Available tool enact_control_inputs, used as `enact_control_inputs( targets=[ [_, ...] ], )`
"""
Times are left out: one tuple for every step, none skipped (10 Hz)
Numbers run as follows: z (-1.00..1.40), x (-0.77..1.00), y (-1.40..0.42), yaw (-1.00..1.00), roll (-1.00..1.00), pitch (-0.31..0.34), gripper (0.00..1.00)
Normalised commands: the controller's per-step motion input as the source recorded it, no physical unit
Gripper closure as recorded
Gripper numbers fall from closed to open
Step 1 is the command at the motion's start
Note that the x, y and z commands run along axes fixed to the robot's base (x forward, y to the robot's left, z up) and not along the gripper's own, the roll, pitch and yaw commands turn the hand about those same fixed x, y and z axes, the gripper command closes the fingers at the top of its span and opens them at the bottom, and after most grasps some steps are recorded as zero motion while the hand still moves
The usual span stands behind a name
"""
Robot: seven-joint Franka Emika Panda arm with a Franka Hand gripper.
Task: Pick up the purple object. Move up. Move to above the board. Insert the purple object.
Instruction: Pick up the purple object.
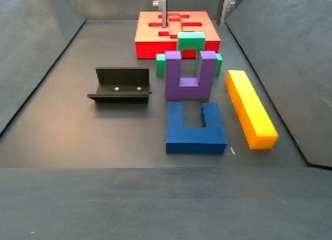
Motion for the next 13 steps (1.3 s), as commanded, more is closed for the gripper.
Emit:
enact_control_inputs(
  targets=[
    [0.0,0.0,0.0,0.0,0.0,0.0,0.0],
    [0.0,0.0,0.0,0.0,-0.01,0.0,0.0],
    [-0.05,0.0,0.0,0.0,0.0,0.0,0.0],
    [-0.23,0.11,0.0,0.0,0.0,-0.019,0.0],
    [-0.19,0.64,0.0,0.06,0.0,0.0,0.0],
    [-0.08,1.0,0.0,0.11,0.0,0.049,0.0],
    [0.0,1.0,-0.04,0.15,0.05,0.081,0.0],
    [0.0,0.94,-0.13,0.21,0.11,0.11,0.0],
    [0.0,0.78,-0.21,0.28,0.15,0.116,0.0],
    [-0.01,0.59,-0.25,0.39,0.17,0.083,0.0],
    [-0.13,0.41,-0.37,0.4,0.15,0.03,0.0],
    [-0.26,0.64,-0.35,0.23,0.15,0.019,0.0],
    [-0.37,0.76,-0.07,0.0,0.11,0.006,0.0]
  ],
)
